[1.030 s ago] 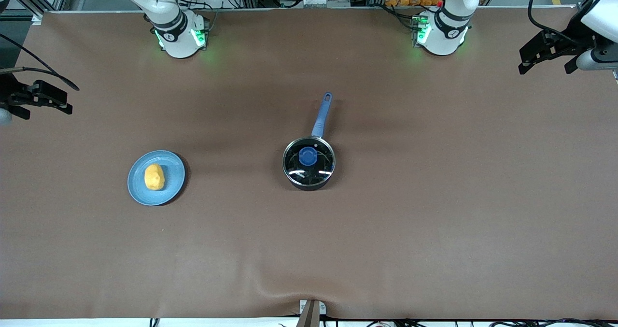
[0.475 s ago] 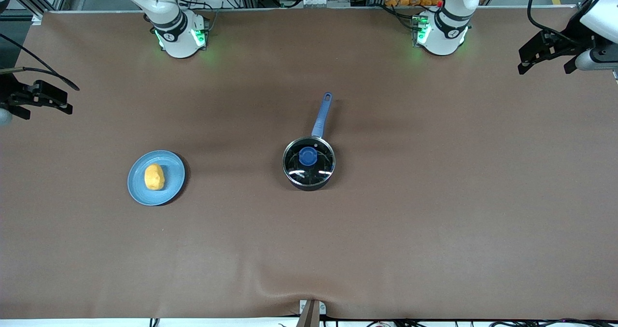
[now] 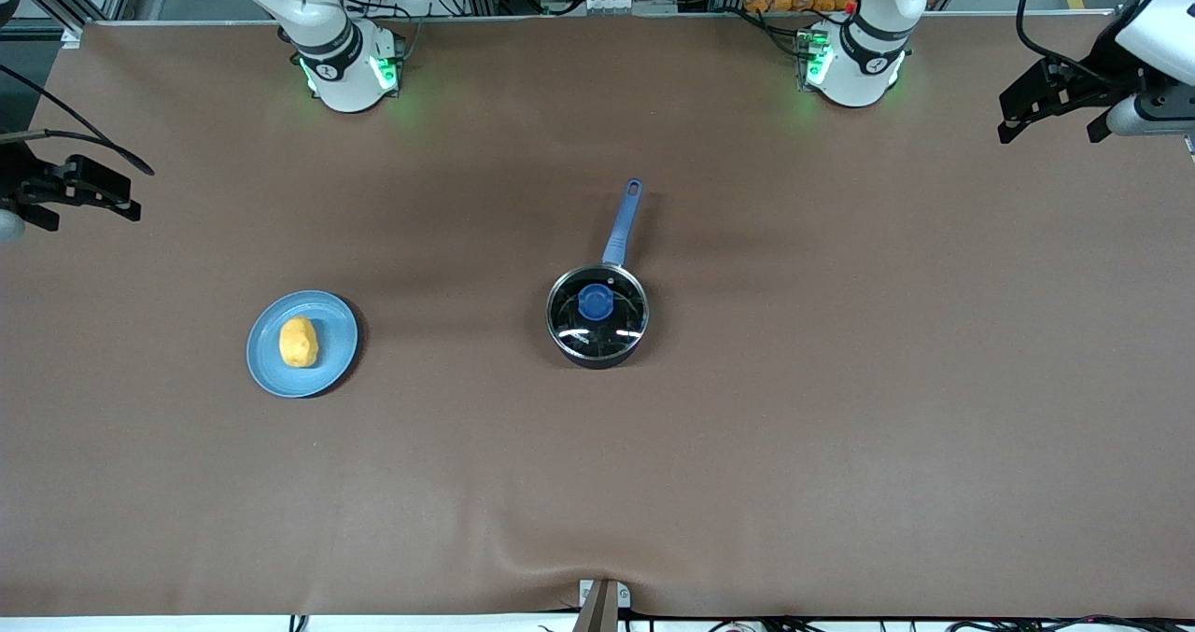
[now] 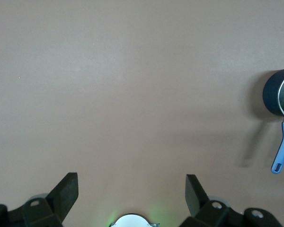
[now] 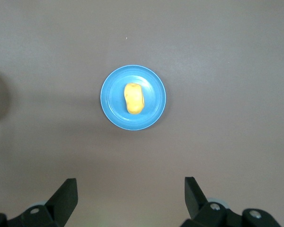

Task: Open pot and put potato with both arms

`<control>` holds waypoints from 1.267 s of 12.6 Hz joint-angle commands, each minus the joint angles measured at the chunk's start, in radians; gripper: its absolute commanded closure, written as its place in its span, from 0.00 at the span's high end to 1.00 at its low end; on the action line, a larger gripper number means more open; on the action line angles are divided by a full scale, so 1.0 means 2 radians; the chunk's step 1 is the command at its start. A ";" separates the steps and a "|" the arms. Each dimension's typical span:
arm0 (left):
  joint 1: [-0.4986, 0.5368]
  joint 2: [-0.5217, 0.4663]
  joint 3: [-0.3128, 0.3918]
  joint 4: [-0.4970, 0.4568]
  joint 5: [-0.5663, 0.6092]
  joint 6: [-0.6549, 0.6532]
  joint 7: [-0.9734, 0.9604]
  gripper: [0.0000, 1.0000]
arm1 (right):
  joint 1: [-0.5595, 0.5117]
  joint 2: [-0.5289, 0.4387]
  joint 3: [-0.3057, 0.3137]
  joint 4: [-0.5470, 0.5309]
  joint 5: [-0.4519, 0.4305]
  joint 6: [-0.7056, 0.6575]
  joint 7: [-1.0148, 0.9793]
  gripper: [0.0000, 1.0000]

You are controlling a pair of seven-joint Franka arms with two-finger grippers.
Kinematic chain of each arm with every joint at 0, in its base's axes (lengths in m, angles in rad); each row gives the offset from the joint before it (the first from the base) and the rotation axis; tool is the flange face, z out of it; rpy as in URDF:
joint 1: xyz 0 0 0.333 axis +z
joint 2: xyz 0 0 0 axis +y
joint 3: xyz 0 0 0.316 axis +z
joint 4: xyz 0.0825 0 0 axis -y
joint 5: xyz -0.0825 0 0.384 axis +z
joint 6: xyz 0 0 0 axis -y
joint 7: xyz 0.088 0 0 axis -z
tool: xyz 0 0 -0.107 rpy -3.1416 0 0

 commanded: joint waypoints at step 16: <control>-0.039 0.136 -0.151 0.068 0.002 0.026 -0.200 1.00 | 0.000 -0.002 0.002 -0.006 -0.001 0.005 0.000 1.00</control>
